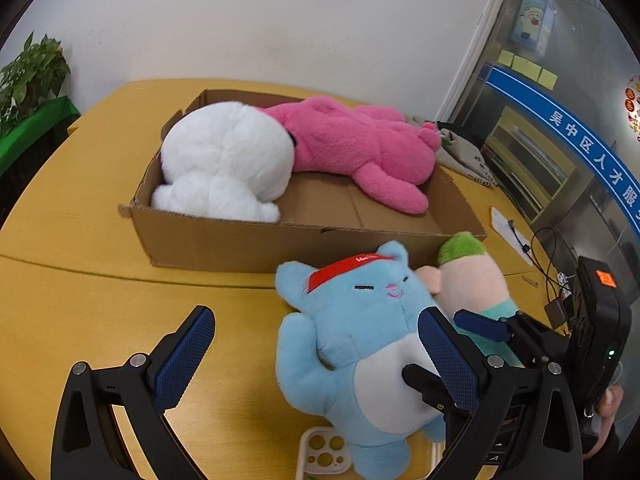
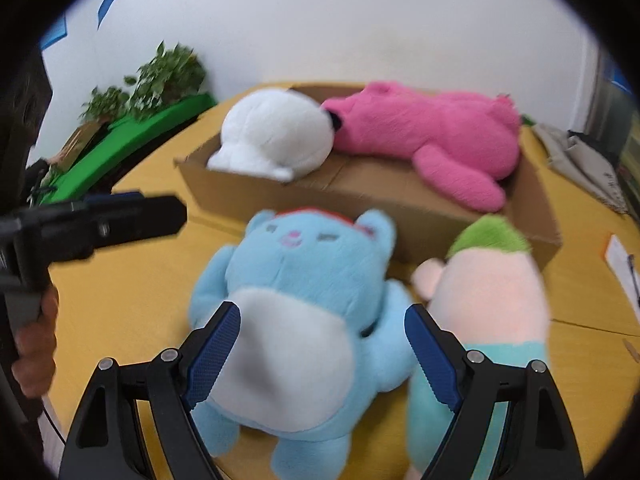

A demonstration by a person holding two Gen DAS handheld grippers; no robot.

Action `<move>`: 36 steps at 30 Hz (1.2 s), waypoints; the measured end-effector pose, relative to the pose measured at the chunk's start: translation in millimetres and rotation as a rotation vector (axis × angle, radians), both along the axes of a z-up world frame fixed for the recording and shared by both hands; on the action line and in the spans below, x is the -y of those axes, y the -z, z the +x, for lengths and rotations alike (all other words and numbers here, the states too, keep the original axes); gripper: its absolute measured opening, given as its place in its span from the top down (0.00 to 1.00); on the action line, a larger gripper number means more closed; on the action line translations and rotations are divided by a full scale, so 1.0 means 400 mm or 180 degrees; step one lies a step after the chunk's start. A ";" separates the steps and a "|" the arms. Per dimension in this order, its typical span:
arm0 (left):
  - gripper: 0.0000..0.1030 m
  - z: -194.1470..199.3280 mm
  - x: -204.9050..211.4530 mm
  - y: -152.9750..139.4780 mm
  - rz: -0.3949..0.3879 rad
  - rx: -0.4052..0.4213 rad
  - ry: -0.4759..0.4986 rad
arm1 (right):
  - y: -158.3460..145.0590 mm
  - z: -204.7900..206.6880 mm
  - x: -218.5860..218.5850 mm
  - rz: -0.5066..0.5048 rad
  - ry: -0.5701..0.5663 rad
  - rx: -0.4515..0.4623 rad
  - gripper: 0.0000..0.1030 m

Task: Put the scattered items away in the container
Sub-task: 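Close the left and right grippers on the blue bear's body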

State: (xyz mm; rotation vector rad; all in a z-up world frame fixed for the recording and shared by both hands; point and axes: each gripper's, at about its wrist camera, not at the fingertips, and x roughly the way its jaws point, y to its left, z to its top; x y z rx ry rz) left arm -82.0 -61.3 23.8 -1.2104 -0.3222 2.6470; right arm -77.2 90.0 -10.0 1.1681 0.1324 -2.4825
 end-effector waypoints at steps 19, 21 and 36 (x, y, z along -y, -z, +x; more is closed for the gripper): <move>0.00 -0.058 0.008 0.128 0.0299 0.0465 0.0446 | 0.076 0.026 0.103 -0.0324 -0.0516 0.0270 0.00; 0.00 -0.065 -0.006 0.136 0.0368 0.0508 0.0542 | 0.080 0.028 0.103 -0.0311 -0.0535 0.0256 0.00; 0.15 -0.064 0.005 0.170 0.0793 0.0658 0.0773 | 0.084 0.044 0.104 -0.0335 -0.0595 0.0080 0.08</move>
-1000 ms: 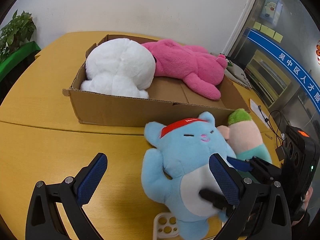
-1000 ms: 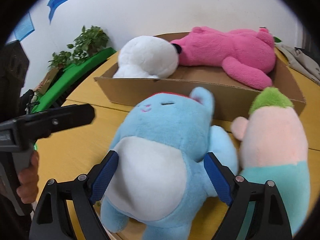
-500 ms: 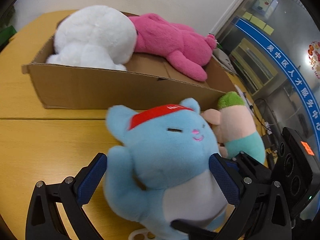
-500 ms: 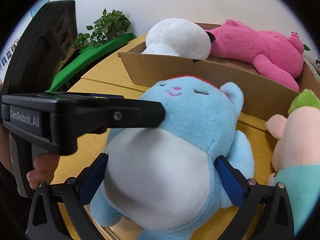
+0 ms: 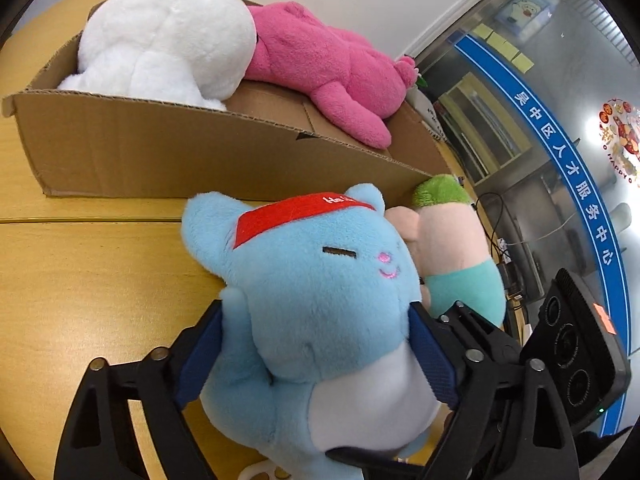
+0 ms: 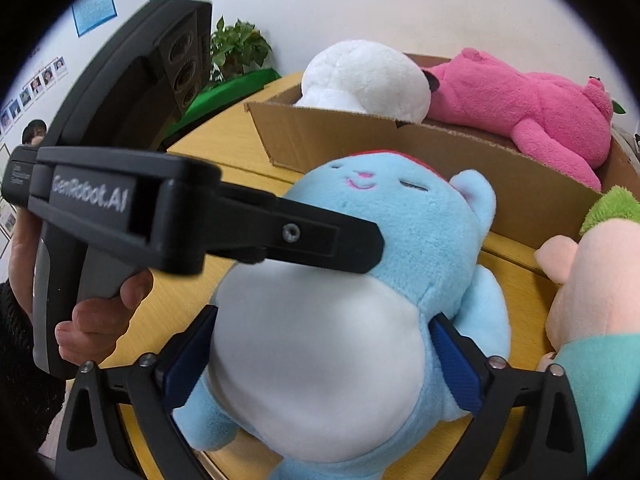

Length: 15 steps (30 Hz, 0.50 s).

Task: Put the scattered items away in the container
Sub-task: 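Close the left and right grippers on the blue bear's body, then lift the blue bear and lower it into the box beside the panda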

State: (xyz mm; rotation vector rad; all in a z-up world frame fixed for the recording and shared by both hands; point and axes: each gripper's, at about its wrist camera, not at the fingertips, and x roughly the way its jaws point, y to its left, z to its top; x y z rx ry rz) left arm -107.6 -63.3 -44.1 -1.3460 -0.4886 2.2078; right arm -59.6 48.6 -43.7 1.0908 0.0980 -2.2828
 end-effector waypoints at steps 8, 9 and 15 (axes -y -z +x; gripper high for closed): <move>0.30 0.027 -0.018 -0.077 -0.0079 -0.0237 0.0026 | -0.019 0.018 -0.031 -0.0221 0.0117 -0.0045 0.15; 0.32 0.031 -0.019 -0.097 -0.0077 -0.0308 0.0033 | -0.025 0.019 -0.037 -0.0246 0.0144 -0.0068 0.15; 0.34 0.023 -0.032 -0.199 -0.0067 -0.0615 0.0077 | -0.106 0.019 -0.066 -0.0358 0.0227 -0.0354 0.15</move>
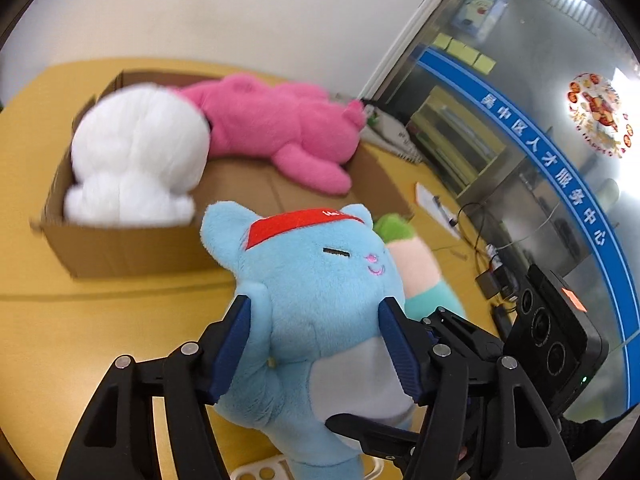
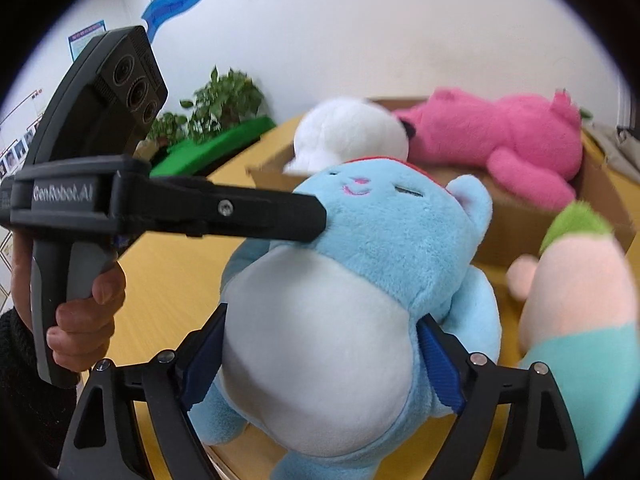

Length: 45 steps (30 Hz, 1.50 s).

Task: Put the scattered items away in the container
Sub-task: 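Lift the blue bear and lower it into the box beside the panda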

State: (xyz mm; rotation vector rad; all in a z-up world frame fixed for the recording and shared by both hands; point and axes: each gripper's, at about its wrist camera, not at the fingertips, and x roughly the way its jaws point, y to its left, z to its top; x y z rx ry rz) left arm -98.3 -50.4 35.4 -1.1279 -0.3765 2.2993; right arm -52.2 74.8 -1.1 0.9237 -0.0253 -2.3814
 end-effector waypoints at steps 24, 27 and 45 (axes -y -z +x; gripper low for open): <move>0.30 -0.413 -0.082 -0.252 -0.0172 -0.0707 0.0024 | -0.259 -0.372 -0.082 -0.0125 0.0274 -0.0943 0.15; 0.30 -0.472 -0.101 -0.174 -0.0243 -0.0455 -0.0032 | -0.198 -0.448 -0.083 -0.0127 0.0302 -0.0702 0.15; 0.12 -0.504 -0.161 0.067 -0.0781 -0.0008 -0.0046 | 0.062 -0.540 -0.023 0.0606 0.0365 0.0626 0.11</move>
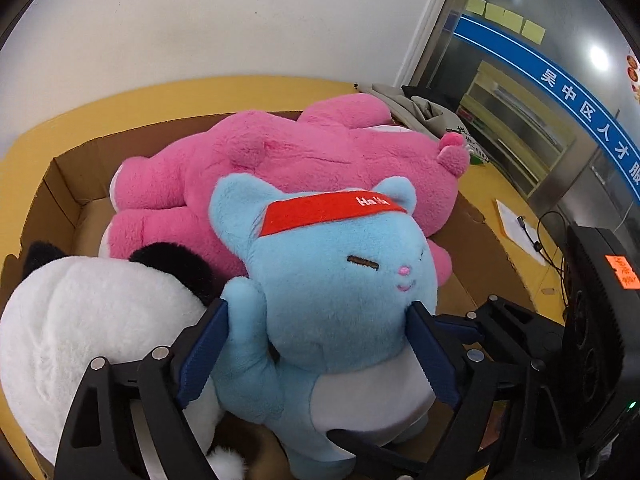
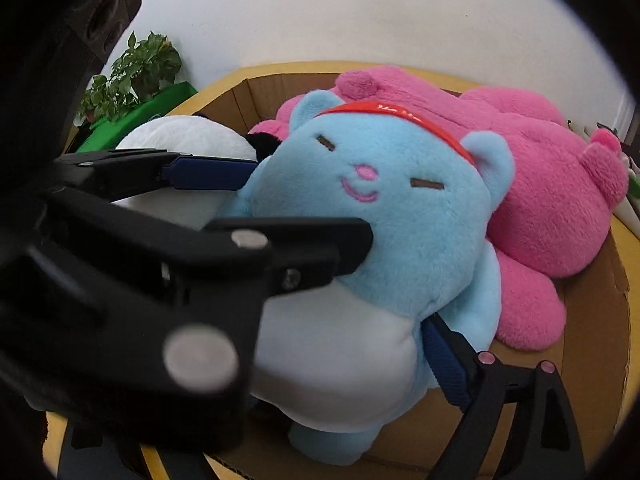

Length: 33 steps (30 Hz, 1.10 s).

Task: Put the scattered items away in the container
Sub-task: 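Lift the blue bear and lower it into the box beside the panda, then open both grippers and move them back onto the pink-and-teal toy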

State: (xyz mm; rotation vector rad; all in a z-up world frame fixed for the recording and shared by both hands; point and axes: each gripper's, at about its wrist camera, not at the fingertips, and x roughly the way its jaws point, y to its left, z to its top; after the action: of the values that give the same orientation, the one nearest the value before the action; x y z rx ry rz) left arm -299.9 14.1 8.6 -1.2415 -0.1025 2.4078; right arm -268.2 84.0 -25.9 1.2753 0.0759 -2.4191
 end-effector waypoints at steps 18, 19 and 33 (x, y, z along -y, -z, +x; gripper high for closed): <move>0.00 0.299 0.215 -0.131 0.0052 -0.0431 -0.0898 | -0.135 0.246 -0.059 -0.0332 0.0428 -0.0391 0.01; 0.00 0.314 0.223 -0.136 0.0038 -0.0451 -0.0935 | -0.142 0.258 -0.056 -0.0297 0.0446 -0.0451 0.01; 0.00 0.473 0.226 -0.182 0.0004 -0.0563 -0.1055 | -0.201 0.348 -0.059 -0.0235 0.0645 -0.0704 0.01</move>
State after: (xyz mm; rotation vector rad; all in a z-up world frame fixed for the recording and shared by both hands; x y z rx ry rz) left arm -110.5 -76.2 81.3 -1.0739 -0.2757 2.7882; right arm -129.1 107.7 54.4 1.0229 -0.0841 -2.7016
